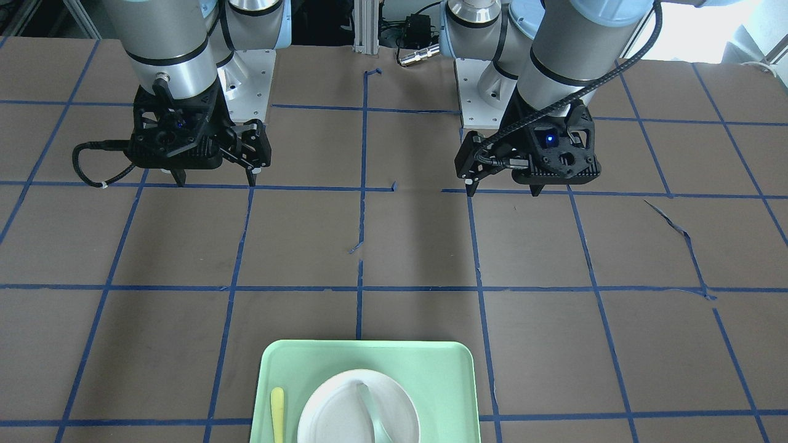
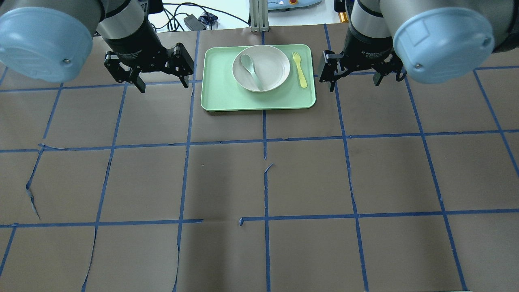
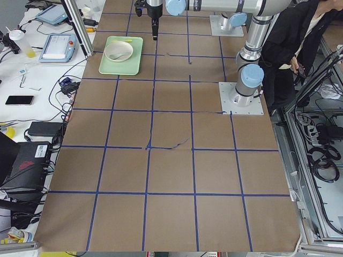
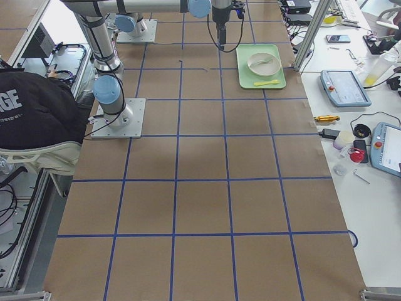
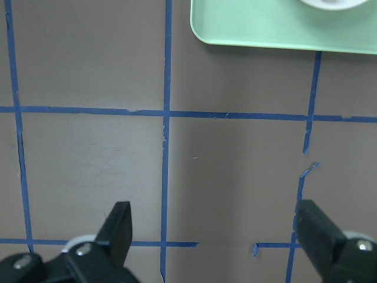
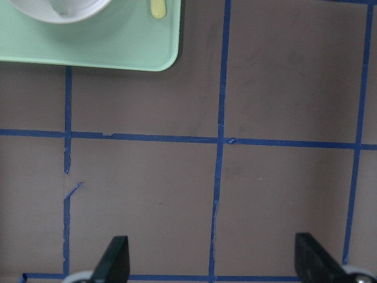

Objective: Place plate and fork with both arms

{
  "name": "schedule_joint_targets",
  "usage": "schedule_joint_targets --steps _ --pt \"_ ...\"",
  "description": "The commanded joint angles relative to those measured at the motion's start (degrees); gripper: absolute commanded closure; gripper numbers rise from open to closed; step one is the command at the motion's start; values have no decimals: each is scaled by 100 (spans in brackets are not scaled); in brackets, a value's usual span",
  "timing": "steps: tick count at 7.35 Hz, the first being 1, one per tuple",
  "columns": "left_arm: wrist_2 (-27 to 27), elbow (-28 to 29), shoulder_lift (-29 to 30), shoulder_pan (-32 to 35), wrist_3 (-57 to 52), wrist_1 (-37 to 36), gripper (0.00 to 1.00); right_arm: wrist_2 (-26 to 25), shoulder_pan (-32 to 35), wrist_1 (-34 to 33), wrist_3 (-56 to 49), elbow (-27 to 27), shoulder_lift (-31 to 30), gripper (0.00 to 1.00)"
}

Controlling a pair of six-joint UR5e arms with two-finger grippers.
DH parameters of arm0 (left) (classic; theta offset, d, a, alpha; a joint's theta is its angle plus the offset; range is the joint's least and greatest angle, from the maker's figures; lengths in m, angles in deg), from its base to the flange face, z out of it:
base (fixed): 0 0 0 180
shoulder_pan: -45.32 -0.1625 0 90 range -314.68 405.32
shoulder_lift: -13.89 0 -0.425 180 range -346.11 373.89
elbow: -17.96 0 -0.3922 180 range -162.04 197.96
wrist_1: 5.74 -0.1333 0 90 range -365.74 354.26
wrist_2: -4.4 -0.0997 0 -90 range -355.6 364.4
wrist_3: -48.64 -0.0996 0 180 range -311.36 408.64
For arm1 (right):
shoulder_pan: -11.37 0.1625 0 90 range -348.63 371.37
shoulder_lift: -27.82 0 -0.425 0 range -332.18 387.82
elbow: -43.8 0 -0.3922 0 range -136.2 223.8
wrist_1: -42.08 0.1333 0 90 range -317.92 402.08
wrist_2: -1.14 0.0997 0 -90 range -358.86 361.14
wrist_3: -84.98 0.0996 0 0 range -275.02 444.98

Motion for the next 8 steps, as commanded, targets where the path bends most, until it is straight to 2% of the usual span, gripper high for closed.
schedule_joint_targets --steps 1,8 --pt "0 8 12 11 0 -15 0 49 20 -9 13 -26 -53 0" --pt "8 8 12 3 0 -15 0 146 20 -9 14 -53 -19 0"
